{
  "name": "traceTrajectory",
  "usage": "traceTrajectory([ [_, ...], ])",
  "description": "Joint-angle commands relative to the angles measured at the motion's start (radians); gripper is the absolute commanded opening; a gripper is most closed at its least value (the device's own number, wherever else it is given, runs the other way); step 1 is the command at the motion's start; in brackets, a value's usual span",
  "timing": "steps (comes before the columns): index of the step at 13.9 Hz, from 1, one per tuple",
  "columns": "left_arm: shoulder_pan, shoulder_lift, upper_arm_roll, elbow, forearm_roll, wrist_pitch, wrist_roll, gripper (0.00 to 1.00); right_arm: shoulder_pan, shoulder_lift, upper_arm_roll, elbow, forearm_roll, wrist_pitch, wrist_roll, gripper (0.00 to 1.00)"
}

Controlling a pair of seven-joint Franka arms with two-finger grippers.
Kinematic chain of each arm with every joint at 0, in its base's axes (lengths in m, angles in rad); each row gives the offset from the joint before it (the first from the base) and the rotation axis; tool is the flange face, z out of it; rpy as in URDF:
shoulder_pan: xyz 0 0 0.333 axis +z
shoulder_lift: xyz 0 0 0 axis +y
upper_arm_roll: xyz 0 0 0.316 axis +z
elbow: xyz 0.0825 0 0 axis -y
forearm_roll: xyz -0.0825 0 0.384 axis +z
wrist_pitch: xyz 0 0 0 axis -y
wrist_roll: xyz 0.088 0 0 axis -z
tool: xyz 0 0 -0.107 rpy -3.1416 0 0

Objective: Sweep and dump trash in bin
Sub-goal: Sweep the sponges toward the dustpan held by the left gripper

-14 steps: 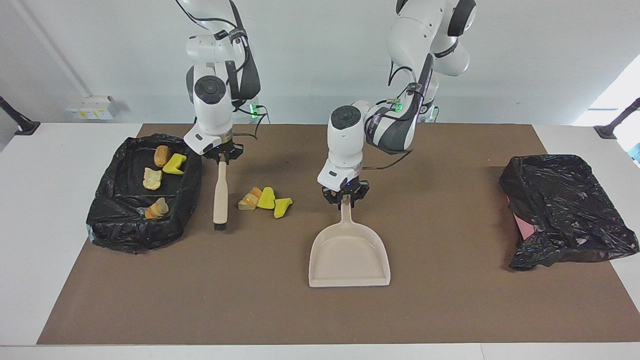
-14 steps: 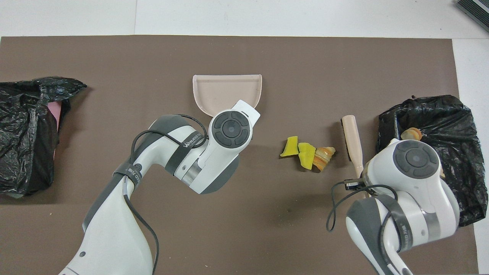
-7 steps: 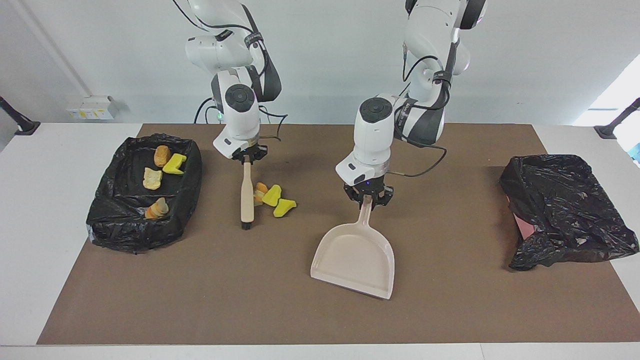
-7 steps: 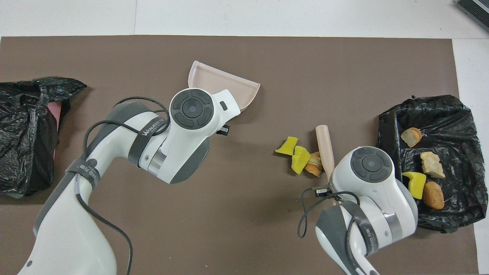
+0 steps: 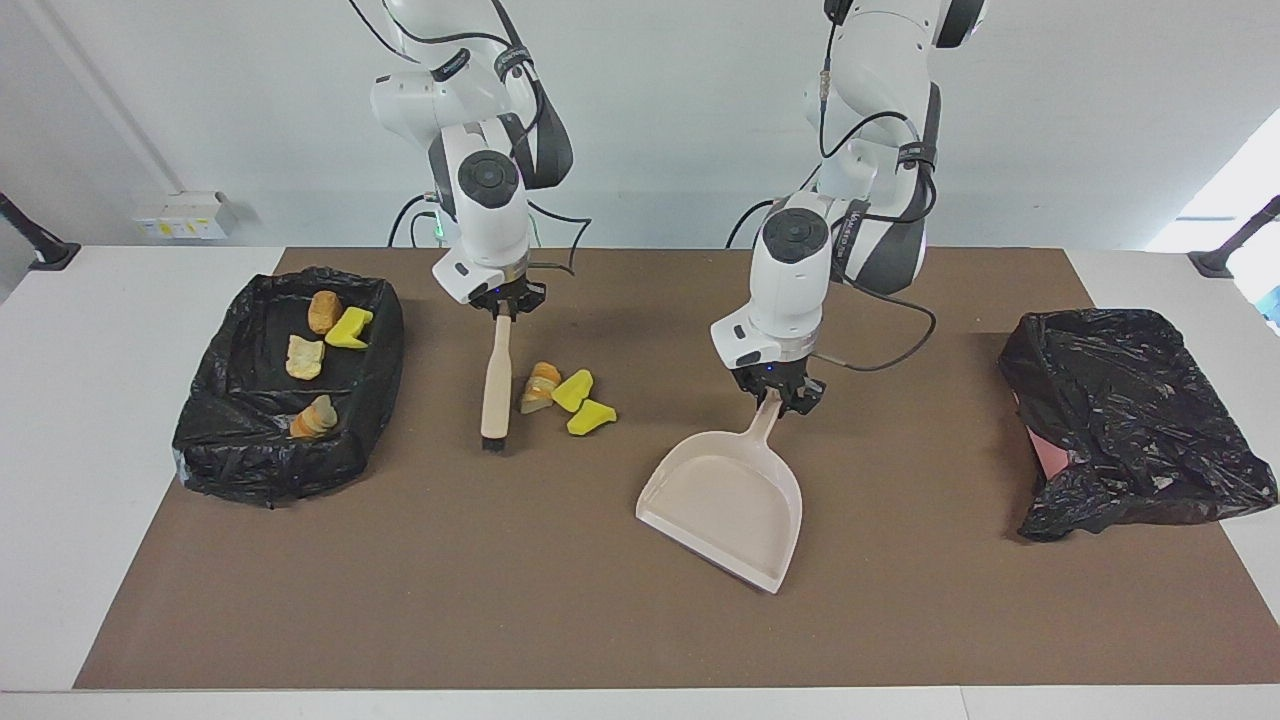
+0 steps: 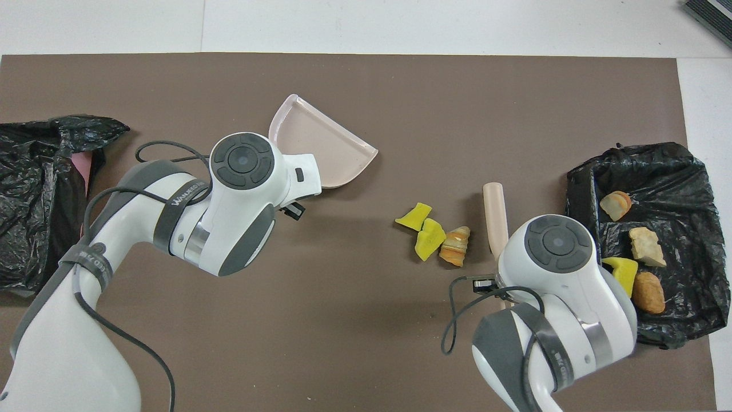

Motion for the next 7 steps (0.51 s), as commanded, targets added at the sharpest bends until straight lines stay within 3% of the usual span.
traceTrajectory([
  [1,0.033,-0.06,-0.007,-0.083,-0.032,0.039,0.09,0.35,-0.007,-0.113,0.011,-0.092,-0.032,-0.026,0.047,0.0],
  [3,0.032,-0.054,-0.007,-0.084,-0.043,0.062,0.09,0.36,-0.005,-0.134,0.013,-0.124,-0.018,-0.035,0.033,0.0],
  [7,0.022,-0.053,-0.007,-0.114,-0.043,0.105,0.09,0.33,0.002,-0.052,0.013,-0.131,0.041,0.055,-0.007,0.0],
])
